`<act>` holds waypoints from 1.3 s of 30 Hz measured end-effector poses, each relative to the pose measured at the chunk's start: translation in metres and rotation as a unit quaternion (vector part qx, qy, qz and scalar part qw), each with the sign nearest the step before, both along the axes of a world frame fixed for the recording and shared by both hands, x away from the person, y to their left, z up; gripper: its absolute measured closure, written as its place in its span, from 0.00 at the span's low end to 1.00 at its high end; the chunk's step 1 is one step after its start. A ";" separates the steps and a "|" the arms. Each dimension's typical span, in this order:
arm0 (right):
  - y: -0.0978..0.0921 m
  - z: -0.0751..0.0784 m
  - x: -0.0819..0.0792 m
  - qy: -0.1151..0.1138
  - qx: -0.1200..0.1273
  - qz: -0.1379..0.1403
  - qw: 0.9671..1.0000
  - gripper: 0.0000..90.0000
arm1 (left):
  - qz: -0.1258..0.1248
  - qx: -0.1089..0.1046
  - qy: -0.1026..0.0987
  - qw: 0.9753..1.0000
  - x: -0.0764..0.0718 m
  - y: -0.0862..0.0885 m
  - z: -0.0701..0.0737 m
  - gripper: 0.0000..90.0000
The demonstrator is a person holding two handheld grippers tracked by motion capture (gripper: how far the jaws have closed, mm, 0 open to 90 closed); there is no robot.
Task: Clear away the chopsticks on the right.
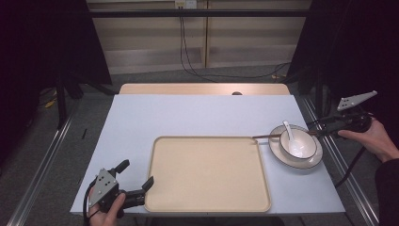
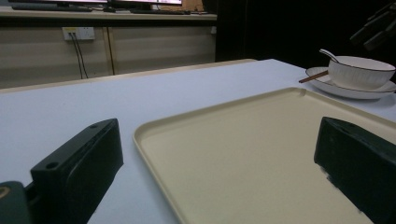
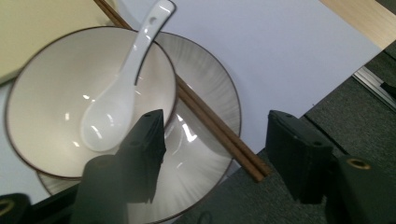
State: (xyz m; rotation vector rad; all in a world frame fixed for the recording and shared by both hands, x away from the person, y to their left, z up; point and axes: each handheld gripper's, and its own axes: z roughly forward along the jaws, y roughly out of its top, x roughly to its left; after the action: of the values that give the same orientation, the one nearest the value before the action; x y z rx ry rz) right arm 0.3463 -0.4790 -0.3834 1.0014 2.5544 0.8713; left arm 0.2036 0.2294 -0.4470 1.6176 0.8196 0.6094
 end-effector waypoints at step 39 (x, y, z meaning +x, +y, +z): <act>0.029 -0.043 0.056 0.053 -0.055 0.112 0.991 0.89 | 0.000 -0.003 -0.002 1.000 0.000 0.002 0.000 0.01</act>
State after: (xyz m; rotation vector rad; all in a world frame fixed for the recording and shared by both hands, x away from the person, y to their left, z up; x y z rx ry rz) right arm 0.4020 -0.4500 -0.4268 0.7573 2.8118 0.7400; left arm 0.2032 0.2313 -0.4472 1.6106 0.8180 0.6099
